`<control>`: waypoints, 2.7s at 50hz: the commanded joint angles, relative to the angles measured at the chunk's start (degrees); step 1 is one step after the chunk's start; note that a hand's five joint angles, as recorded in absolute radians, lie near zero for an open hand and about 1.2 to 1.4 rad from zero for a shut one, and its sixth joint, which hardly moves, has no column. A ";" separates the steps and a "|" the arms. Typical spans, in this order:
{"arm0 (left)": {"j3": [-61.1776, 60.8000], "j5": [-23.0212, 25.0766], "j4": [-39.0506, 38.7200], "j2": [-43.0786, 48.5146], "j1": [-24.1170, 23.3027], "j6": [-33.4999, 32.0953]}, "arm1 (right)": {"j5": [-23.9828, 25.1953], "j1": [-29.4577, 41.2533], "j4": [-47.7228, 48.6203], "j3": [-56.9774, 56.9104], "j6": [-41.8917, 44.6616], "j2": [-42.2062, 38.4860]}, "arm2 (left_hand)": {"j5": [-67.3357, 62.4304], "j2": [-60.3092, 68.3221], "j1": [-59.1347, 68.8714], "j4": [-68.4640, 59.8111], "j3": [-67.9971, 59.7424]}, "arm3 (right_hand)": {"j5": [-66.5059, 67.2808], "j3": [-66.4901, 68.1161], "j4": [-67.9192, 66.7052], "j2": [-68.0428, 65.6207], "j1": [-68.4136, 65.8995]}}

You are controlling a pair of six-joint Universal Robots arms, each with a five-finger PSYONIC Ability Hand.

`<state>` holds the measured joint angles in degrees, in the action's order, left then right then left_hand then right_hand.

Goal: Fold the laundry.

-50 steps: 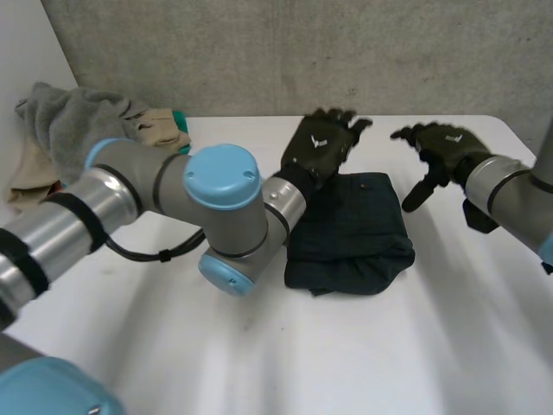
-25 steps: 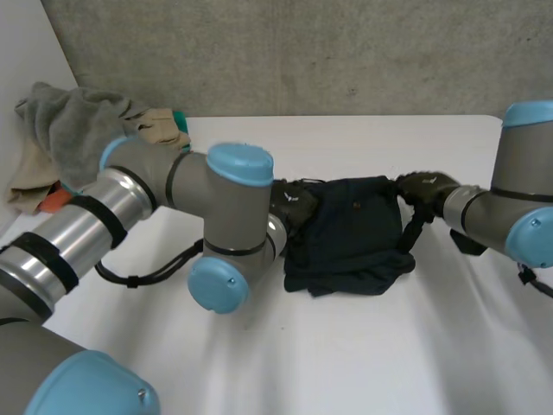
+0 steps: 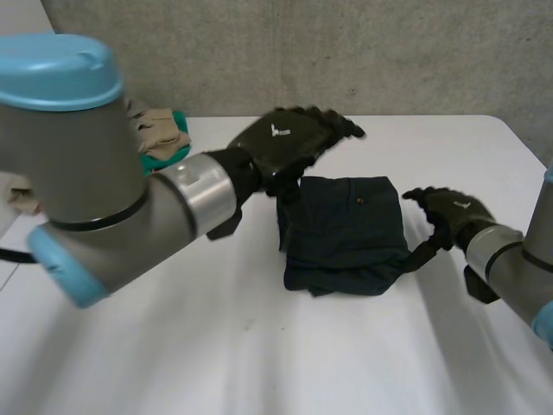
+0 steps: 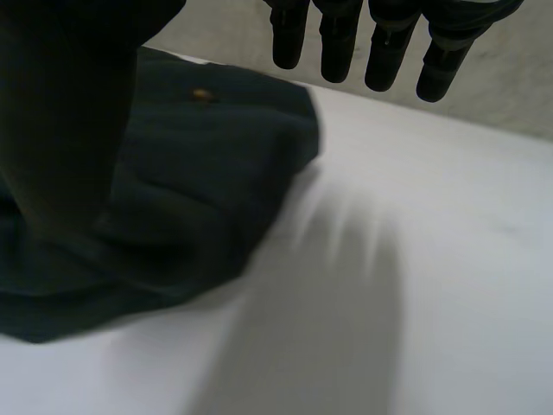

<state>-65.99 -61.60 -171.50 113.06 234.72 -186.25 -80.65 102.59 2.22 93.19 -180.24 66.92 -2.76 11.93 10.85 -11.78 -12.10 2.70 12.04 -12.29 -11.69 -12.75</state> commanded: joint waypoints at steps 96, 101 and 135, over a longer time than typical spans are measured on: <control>35.76 -19.17 -35.57 48.12 36.16 -27.76 | 8.32 0.33 20.63 13.16 28.54 10.87 | -0.97 1.81 2.88 -1.96 -1.63 | -2.70 -2.04 2.29 1.69 2.75; 37.26 -19.34 -35.66 49.45 36.17 -27.67 | 8.23 -0.29 20.63 14.21 28.54 10.87 | -50.79 51.62 52.69 -51.77 -51.44 | -2.70 -2.04 2.29 1.69 2.75; -2.31 -28.13 -28.10 3.29 13.74 -1.55 | 3.83 -0.73 20.46 13.16 27.66 14.74 | 0.37 0.47 1.54 -0.62 -0.29 | -2.70 -2.04 2.29 1.69 2.75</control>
<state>-73.08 -89.51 -198.42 108.28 244.30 -178.92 -77.22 102.03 22.70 105.62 -152.61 81.86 -26.31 36.88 31.30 -38.24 -38.19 2.69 12.07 -12.26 -12.01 -12.77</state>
